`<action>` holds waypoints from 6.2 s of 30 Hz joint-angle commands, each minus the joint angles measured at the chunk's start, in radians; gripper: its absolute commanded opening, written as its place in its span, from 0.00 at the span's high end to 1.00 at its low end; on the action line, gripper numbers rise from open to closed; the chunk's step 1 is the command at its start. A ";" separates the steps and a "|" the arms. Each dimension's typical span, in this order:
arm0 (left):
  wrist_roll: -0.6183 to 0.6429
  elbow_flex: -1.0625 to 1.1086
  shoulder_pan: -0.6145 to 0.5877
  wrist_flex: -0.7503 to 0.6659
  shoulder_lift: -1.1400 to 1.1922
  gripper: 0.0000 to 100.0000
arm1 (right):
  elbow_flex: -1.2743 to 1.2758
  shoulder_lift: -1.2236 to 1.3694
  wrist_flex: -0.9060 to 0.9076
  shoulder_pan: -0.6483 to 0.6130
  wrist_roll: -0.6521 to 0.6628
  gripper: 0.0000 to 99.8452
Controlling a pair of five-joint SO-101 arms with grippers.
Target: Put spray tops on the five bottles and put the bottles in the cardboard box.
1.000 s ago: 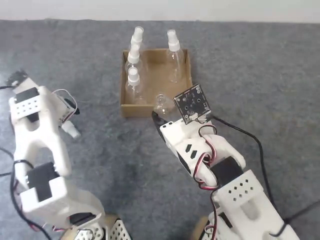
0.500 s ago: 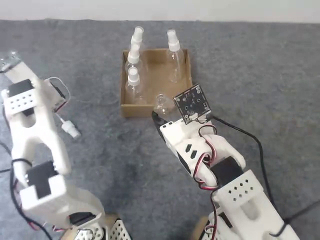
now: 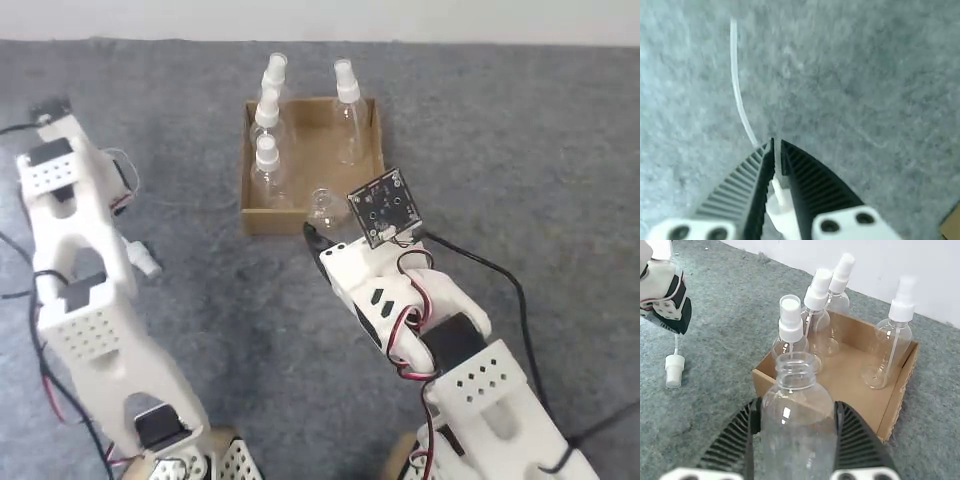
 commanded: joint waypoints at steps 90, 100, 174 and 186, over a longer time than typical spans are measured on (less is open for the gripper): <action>-0.428 0.223 -0.245 0.370 -0.270 0.99 | -0.081 0.001 -0.025 -0.004 0.052 0.98; -0.539 0.282 -0.189 0.387 -0.396 0.99 | -0.081 0.001 -0.025 -0.004 0.052 0.98; -1.071 0.493 -0.006 -0.014 -0.213 0.86 | -0.081 0.002 -0.025 -0.004 0.052 0.98; -1.069 0.495 -0.005 0.061 -0.304 0.99 | -0.081 0.002 -0.025 -0.004 0.052 0.98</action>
